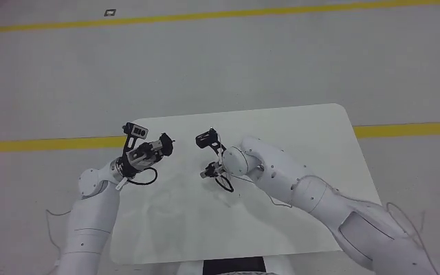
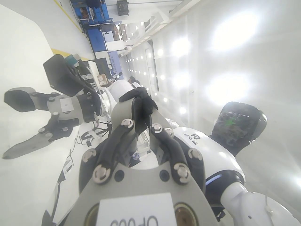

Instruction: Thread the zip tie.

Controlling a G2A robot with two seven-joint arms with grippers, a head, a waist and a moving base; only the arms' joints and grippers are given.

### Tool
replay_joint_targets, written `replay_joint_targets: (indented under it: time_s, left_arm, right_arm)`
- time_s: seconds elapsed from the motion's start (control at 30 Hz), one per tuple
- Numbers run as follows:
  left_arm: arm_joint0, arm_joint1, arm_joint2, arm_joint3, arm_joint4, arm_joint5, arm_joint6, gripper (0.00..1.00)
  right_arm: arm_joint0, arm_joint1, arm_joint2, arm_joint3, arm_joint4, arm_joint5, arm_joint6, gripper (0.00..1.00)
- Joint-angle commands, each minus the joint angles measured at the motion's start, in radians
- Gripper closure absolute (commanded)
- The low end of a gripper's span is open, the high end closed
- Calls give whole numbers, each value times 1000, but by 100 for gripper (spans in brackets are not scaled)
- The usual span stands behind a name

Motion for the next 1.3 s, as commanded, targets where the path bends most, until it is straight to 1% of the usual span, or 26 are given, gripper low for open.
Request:
replay_joint_targets:
  time_s: [0.0, 0.07, 0.1, 0.3, 0.37, 0.5, 0.57, 0.6, 0.67, 0.7, 0.8, 0.93, 1.0, 1.1, 1.27]
  left_arm:
    - [0, 0, 0, 0, 0, 0, 0, 100]
    - [0, 0, 0, 0, 0, 0, 0, 100]
    - [0, 0, 0, 0, 0, 0, 0, 100]
    - [0, 0, 0, 0, 0, 0, 0, 100]
    - [0, 0, 0, 0, 0, 0, 0, 100]
    - [0, 0, 0, 0, 0, 0, 0, 100]
    - [0, 0, 0, 0, 0, 0, 0, 100]
    - [0, 0, 0, 0, 0, 0, 0, 100]
    - [0, 0, 0, 0, 0, 0, 0, 100]
    - [0, 0, 0, 0, 0, 0, 0, 100]
    - [0, 0, 0, 0, 0, 0, 0, 100]
    - [0, 0, 0, 0, 0, 0, 0, 100]
    - [0, 0, 0, 0, 0, 0, 0, 100]
    - [0, 0, 0, 0, 0, 0, 0, 100]
    - [0, 0, 0, 0, 0, 0, 0, 100]
  right_arm:
    - [6, -19, -2, 28, -22, 0, 14, 0]
    - [9, -40, -4, 51, -48, 0, 35, 0]
    - [8, -45, -2, 55, -54, 0, 39, 0]
    - [8, -45, -2, 55, -54, 0, 39, 0]
    - [-6, -45, 0, 53, -62, -20, 16, 0]
    - [0, -51, -1, 43, -73, -19, 47, 0]
    - [4, -56, -1, 42, -75, -14, 58, 51]
    - [4, -59, 0, 44, -74, -10, 64, 57]
    - [6, -63, 0, 48, -80, -5, 73, 77]
    - [5, -65, 1, 52, -81, 0, 78, 84]
    - [2, -68, 9, 67, -91, 0, 84, 88]
    - [-11, -74, 30, 78, -95, 0, 76, 87]
    - [-17, -76, 36, 84, -102, 0, 73, 84]
    - [-25, -80, 42, 94, -113, 0, 73, 82]
    - [-37, -90, 44, 116, -123, 0, 71, 82]
